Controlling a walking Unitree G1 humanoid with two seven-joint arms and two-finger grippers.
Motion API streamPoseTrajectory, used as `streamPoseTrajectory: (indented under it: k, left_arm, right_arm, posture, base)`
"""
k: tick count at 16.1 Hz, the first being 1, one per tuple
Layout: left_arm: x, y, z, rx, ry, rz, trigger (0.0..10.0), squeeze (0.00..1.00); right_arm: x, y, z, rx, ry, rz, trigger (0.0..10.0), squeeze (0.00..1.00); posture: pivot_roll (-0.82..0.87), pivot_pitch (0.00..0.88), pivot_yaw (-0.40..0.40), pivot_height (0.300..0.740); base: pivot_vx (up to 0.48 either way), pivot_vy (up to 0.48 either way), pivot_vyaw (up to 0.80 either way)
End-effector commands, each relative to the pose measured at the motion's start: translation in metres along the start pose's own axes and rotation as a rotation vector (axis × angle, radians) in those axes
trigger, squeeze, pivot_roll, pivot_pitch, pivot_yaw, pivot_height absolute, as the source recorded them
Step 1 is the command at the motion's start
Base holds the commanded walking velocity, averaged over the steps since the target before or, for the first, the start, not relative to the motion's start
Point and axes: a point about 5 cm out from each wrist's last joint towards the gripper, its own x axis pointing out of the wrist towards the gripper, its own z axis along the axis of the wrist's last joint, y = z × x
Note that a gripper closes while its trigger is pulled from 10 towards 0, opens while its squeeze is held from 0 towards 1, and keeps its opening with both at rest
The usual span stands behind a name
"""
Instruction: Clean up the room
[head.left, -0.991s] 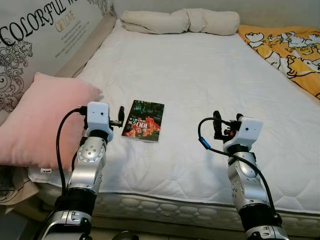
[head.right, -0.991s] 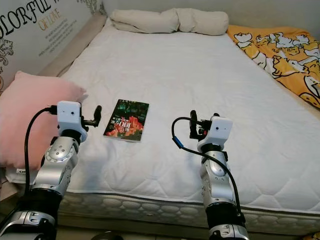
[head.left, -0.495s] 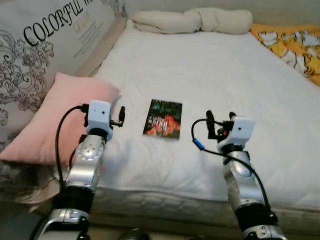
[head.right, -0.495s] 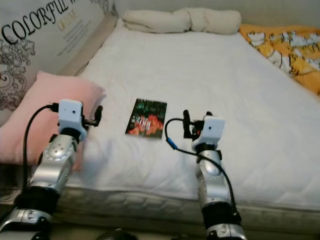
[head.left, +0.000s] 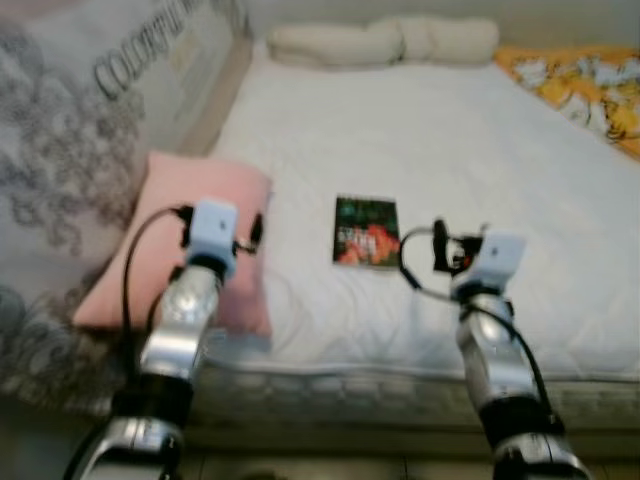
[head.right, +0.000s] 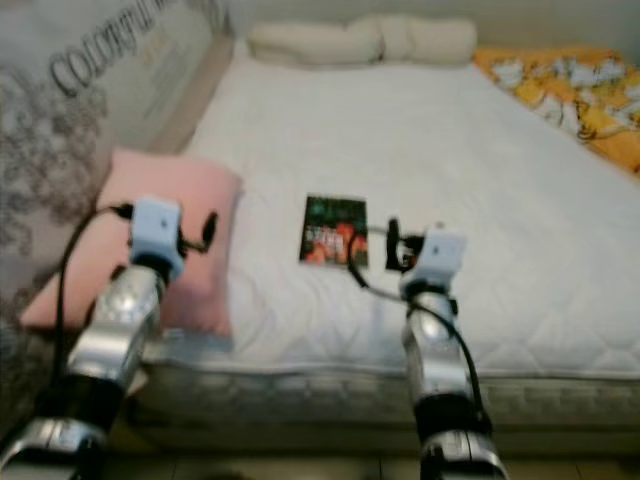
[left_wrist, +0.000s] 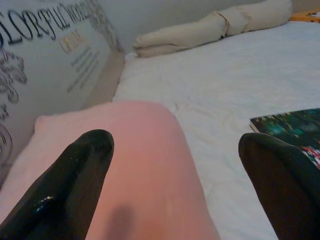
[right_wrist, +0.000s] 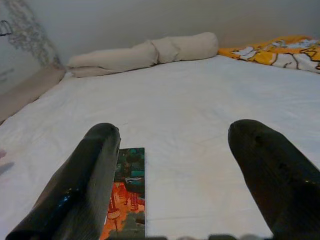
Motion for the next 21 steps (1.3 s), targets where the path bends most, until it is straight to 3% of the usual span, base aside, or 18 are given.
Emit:
streamPoseTrajectory:
  k: [1, 5, 8, 10, 12, 15, 16, 18, 21]
  left_arm:
    - [0.001, -0.002, 0.006, 0.002, -0.016, -0.018, 10.0, 0.00]
    - [-0.002, -0.007, 0.010, 0.001, -0.035, -0.039, 10.0, 0.00]
    - [-0.006, -0.012, 0.015, 0.068, -0.077, -0.070, 10.0, 0.00]
    - [-0.009, -0.006, 0.016, 0.012, -0.063, -0.005, 10.0, 0.00]
    - [-0.010, 0.000, 0.014, 0.010, -0.045, 0.045, 10.0, 0.00]
    - [-0.034, 0.017, 0.009, 0.027, -0.001, 0.098, 10.0, 0.00]
    - [-0.039, 0.018, 0.009, 0.028, 0.004, 0.101, 10.0, 0.00]
    - [-0.068, 0.028, 0.010, 0.056, 0.032, 0.090, 10.0, 0.00]
    - [-0.098, 0.042, 0.013, 0.073, 0.072, 0.134, 10.0, 0.00]
  right_arm:
    - [0.007, -0.007, 0.006, -0.009, -0.012, -0.030, 10.0, 0.00]
    - [0.010, -0.008, 0.007, -0.007, -0.015, -0.045, 10.0, 0.00]
    - [0.010, -0.009, 0.002, 0.012, 0.013, -0.055, 10.0, 0.00]
    - [0.014, -0.016, -0.002, 0.023, 0.056, -0.091, 10.0, 0.00]
    - [0.019, -0.018, -0.001, 0.015, 0.069, -0.095, 10.0, 0.00]
    - [0.041, -0.029, 0.003, 0.060, 0.198, -0.158, 10.0, 0.00]
    - [0.042, -0.030, 0.003, 0.070, 0.213, -0.168, 10.0, 0.00]
    - [0.046, -0.034, 0.001, 0.125, 0.287, -0.200, 10.0, 0.00]
    - [0.046, -0.035, -0.004, 0.147, 0.346, -0.202, 10.0, 0.00]
  posture:
    - [-0.01, 0.000, 0.030, 0.736]
    - [0.00, 0.000, 0.030, 0.736]
    - [0.00, 0.005, 0.028, 0.736]
    - [0.02, 0.014, 0.032, 0.736]
    - [0.03, 0.017, 0.034, 0.736]
    - [0.13, 0.125, 0.037, 0.736]
    - [0.13, 0.125, 0.037, 0.736]
    - [0.23, 0.230, 0.058, 0.736]
    - [0.30, 0.285, 0.052, 0.736]
  base:
    - [0.431, 0.000, 0.00]
    - [0.411, -0.139, 0.00]
    - [0.000, -0.465, 0.00]
    - [0.000, -0.456, 0.00]
    - [0.172, 0.000, 0.00]
    - [0.000, 0.000, 0.00]
    - [0.000, 0.000, 0.00]
    - [0.000, 0.000, 0.00]
    - [0.000, 0.000, 0.00]
